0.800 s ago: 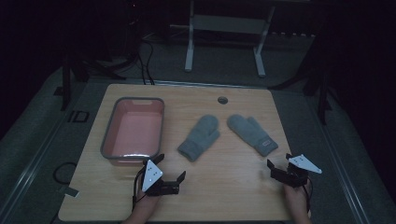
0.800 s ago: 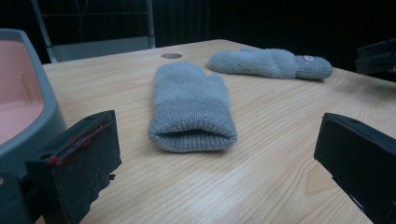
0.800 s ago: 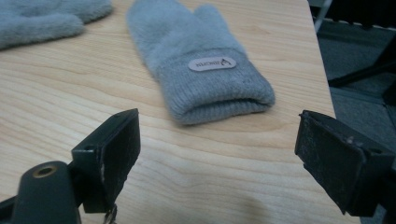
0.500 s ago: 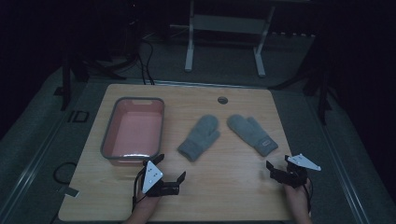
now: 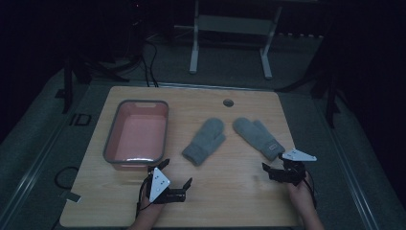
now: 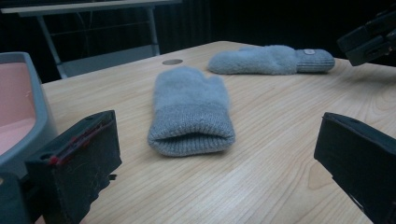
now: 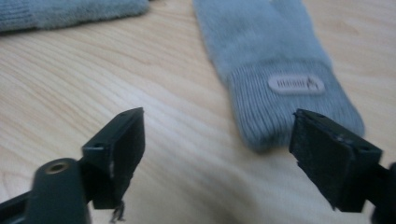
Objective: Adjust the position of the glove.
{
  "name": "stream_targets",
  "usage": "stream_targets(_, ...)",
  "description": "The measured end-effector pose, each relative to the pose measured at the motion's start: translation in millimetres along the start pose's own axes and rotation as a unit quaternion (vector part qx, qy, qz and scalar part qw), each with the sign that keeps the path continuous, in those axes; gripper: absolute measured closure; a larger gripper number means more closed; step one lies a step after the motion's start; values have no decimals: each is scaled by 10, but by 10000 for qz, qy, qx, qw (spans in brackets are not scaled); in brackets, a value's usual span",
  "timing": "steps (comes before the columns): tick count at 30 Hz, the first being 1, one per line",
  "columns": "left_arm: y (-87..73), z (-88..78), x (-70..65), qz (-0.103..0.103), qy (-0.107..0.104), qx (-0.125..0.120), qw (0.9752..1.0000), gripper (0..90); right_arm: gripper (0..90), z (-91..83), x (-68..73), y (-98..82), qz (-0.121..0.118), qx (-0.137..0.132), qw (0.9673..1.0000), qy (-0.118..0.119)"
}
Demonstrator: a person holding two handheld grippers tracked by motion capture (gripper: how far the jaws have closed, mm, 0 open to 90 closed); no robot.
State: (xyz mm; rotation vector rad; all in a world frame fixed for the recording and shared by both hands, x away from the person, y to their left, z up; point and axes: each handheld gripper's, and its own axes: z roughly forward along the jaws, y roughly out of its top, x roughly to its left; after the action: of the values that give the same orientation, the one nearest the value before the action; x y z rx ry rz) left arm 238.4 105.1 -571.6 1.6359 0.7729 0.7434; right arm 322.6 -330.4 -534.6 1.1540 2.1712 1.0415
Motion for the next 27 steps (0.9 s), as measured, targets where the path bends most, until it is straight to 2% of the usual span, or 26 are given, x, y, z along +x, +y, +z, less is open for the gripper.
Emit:
stream_targets(3, -1, -5, 11, -65, -32, 7, 10000, 7, 165, 32, 17, 86, -104, -101, 9999, 40)
stream_targets(6, -2, -11, 8, -102, -18, 4, 9999, 7, 207, 53, 36, 192, 72, -48, 9995, 318)
stream_targets(7, -1, -11, 5, -80, -18, 6, 10000, 7, 209, 59, 51, 228, 61, -3, 9994, 338)
stream_targets(9, -1, -8, 6, -138, -2, 21, 9999, 7, 209, 90, 125, 331, -141, -28, 9992, 360)
stream_targets(11, -1, -7, 15, -175, 5, 25, 9998, 7, 209, 105, 146, 365, -157, -69, 9989, 445)
stream_targets(13, -1, -5, 30, -294, -49, 31, 9996, 7, 209, 179, 217, 486, -302, -124, 9971, 683)
stream_targets(14, 0, -4, 37, -365, -108, 40, 9993, 7, 209, 179, 217, 486, -302, -124, 9971, 683)
stream_targets(15, 0, -2, 40, -408, -140, 52, 9991, 7, 206, 232, 264, 552, -419, -147, 9962, 746)
stream_targets(16, 1, -2, 38, -401, -127, 57, 9991, 7, 206, 232, 264, 552, -419, -147, 9962, 746)
stream_targets(18, 1, -3, 32, -383, -121, 57, 9992, 7, 196, 340, 334, 663, -528, -188, 9945, 890)
stream_targets(23, 0, -3, 35, -398, -92, 42, 9992, 7, 193, 447, 412, 779, -647, -152, 9930, 979)
stream_targets(25, 0, -2, 35, -402, -97, 36, 9991, 7, 156, 590, 504, 950, -665, -177, 9888, 1328)
stream_targets(27, 0, -1, 33, -389, -101, 38, 9992, 7, 135, 631, 525, 985, -644, -185, 9882, 1378)
